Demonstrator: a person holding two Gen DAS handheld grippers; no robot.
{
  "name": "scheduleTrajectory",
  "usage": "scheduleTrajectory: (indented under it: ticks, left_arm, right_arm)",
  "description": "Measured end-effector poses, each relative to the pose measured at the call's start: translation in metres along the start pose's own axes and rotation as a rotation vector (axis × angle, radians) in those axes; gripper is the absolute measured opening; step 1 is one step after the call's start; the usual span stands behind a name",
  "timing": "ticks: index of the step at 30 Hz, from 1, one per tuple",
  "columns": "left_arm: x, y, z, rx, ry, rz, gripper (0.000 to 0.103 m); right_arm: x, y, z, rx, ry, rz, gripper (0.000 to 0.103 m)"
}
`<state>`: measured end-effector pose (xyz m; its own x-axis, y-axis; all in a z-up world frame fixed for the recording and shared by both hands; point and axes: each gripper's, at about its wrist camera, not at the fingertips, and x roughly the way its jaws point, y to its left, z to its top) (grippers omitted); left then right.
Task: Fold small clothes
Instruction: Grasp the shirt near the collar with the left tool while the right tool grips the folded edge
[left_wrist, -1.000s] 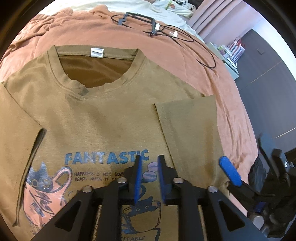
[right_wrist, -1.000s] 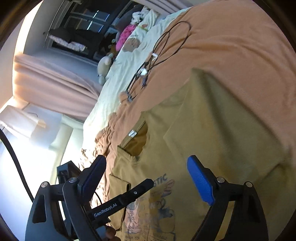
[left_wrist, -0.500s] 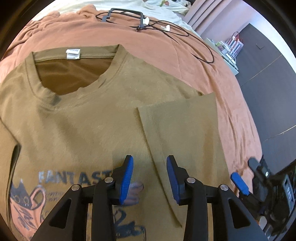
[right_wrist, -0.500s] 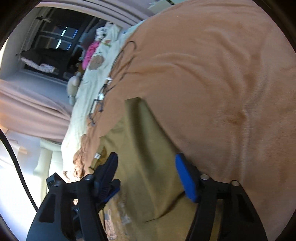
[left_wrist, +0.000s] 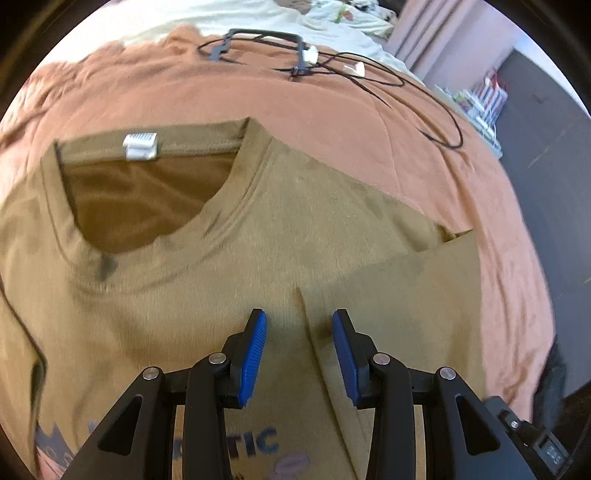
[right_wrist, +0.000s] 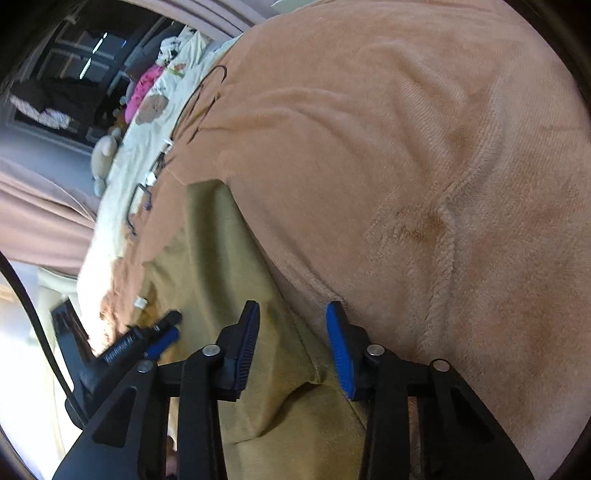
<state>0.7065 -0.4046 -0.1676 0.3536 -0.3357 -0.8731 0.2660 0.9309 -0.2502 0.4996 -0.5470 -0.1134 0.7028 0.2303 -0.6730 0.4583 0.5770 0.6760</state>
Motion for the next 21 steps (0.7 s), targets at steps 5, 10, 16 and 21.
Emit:
scheduleTrajectory:
  ticks: [5, 10, 16, 21]
  left_arm:
    - [0.007, -0.014, 0.007, 0.088, -0.006, 0.052, 0.039]
    - [0.004, -0.022, 0.005, 0.135, -0.014, 0.047, 0.008]
    - [-0.015, -0.015, -0.002, 0.123, -0.041, 0.089, 0.005]
    - [-0.014, -0.005, -0.005, 0.113, -0.008, 0.103, 0.005]
  right_arm:
    - [0.003, 0.009, 0.001, -0.023, -0.005, -0.055, 0.022]
    - [0.004, 0.013, 0.0, -0.032, -0.011, -0.07, 0.016]
    - [0.007, 0.012, 0.002, -0.031, -0.011, -0.067, 0.016]
    - [0.008, 0.011, 0.003, -0.037, -0.01, -0.07, 0.016]
